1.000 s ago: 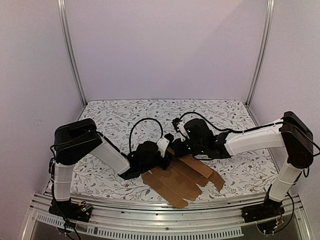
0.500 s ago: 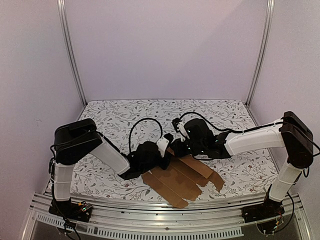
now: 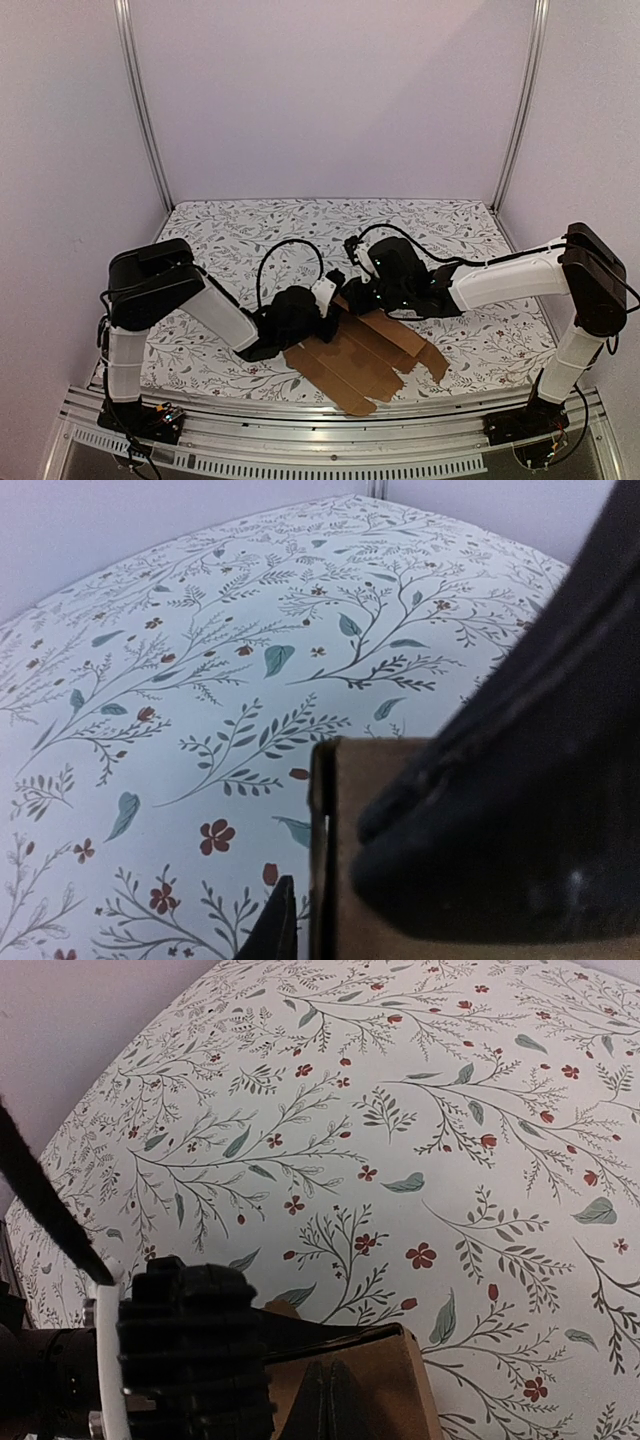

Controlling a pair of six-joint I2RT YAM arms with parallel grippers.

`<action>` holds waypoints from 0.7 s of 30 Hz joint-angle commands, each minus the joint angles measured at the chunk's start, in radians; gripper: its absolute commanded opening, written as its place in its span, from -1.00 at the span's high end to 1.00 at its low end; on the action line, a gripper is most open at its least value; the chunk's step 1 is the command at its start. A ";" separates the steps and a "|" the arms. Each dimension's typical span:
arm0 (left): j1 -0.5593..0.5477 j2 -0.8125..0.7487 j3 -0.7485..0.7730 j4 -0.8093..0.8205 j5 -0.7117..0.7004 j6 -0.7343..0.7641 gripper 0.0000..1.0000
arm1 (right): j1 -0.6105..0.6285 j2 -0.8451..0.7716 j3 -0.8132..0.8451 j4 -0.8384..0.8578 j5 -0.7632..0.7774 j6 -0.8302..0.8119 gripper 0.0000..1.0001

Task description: Fold the paper box

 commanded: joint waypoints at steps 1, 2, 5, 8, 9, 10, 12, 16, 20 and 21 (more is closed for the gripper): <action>-0.022 -0.017 -0.007 -0.003 0.000 -0.001 0.96 | -0.004 -0.012 -0.018 -0.040 0.004 -0.003 1.00; -0.021 -0.019 -0.008 -0.003 0.001 -0.001 1.00 | -0.005 -0.011 -0.018 -0.040 0.003 -0.002 1.00; -0.022 -0.025 -0.011 0.001 -0.001 0.000 1.00 | -0.005 -0.013 -0.019 -0.040 0.001 0.000 1.00; -0.023 -0.032 -0.015 -0.002 -0.009 0.001 1.00 | -0.004 -0.015 -0.020 -0.040 0.005 0.004 1.00; -0.024 -0.033 -0.015 -0.006 -0.015 0.002 1.00 | -0.004 -0.019 -0.021 -0.040 0.009 0.005 1.00; -0.023 -0.036 -0.014 -0.015 -0.025 -0.001 1.00 | -0.004 -0.021 -0.022 -0.042 0.012 0.006 1.00; -0.023 -0.043 -0.015 -0.031 -0.050 -0.007 1.00 | -0.005 -0.037 -0.021 -0.049 0.020 0.004 0.91; -0.022 -0.064 -0.020 -0.069 -0.098 -0.021 1.00 | -0.009 -0.087 -0.017 -0.085 0.035 -0.016 0.81; -0.024 -0.083 -0.034 -0.087 -0.143 -0.044 1.00 | -0.021 -0.150 -0.022 -0.129 0.043 -0.046 0.70; -0.023 -0.086 -0.035 -0.096 -0.152 -0.054 1.00 | -0.024 -0.168 -0.023 -0.132 0.045 -0.055 0.66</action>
